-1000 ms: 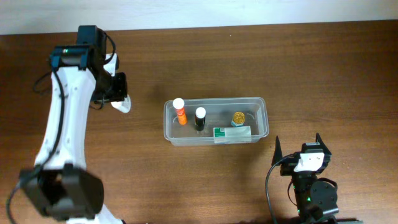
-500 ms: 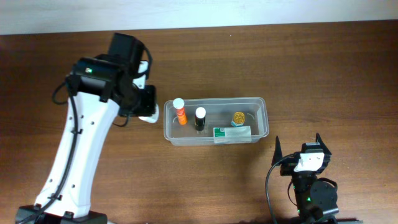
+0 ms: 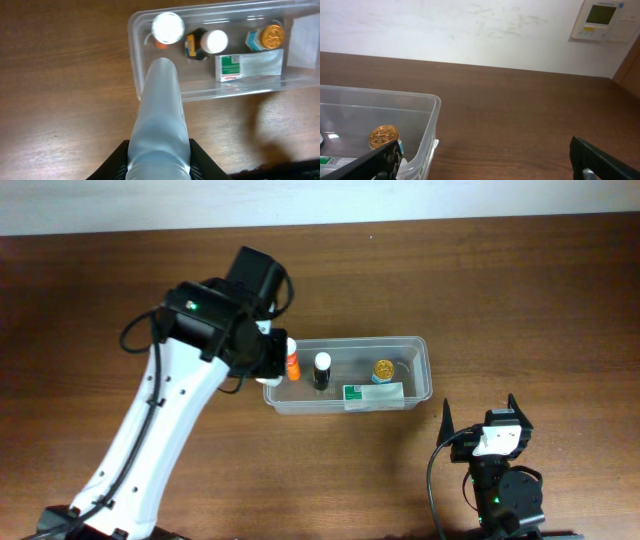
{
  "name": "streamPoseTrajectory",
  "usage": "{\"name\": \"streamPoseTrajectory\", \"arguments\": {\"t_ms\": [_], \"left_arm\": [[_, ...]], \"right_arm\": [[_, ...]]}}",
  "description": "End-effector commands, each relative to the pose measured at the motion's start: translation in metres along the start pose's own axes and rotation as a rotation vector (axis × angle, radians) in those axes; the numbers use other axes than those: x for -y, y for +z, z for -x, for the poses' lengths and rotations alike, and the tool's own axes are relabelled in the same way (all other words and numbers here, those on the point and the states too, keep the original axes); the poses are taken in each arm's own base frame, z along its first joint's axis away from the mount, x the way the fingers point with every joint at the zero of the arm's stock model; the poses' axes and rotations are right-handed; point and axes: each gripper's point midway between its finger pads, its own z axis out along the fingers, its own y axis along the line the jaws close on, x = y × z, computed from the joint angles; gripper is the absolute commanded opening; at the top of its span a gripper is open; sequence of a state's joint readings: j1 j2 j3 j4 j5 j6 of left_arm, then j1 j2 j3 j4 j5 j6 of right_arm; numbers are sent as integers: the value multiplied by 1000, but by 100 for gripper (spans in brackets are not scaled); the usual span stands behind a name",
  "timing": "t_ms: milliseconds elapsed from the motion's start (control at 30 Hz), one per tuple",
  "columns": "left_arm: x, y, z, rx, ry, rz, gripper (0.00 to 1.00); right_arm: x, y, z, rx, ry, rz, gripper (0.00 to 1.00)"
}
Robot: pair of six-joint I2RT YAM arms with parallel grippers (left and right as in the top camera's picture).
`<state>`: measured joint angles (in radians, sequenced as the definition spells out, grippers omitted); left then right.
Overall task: Pack container
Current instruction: 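Carry the pump bottle right over the container's left end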
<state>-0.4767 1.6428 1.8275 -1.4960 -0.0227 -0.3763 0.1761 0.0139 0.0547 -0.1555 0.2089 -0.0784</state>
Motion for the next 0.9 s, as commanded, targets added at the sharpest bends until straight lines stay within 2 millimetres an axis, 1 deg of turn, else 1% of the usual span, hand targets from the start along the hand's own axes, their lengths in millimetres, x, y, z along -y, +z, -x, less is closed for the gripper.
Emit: {"name": "streamPoseTrajectory", "arguments": {"t_ms": [0, 100, 200, 367, 500, 700, 867], "left_arm": [[13, -8, 0, 48, -13, -3, 26], [22, -9, -2, 52, -9, -15, 26], [28, -9, -4, 53, -11, -20, 26], [26, -4, -2, 47, -32, 1, 26], [27, 11, -2, 6, -31, 24, 25], [30, 45, -1, -80, -25, 70, 25], [31, 60, 1, -107, -23, 89, 25]], "right_arm": [[3, 0, -2, 0, 5, -15, 98], [3, 0, -2, 0, 5, -15, 98], [3, 0, -2, 0, 5, -15, 98], [3, 0, -2, 0, 5, -15, 98], [3, 0, -2, 0, 5, -15, 98], [3, 0, -2, 0, 5, -15, 98], [3, 0, -2, 0, 5, -15, 98]]}}
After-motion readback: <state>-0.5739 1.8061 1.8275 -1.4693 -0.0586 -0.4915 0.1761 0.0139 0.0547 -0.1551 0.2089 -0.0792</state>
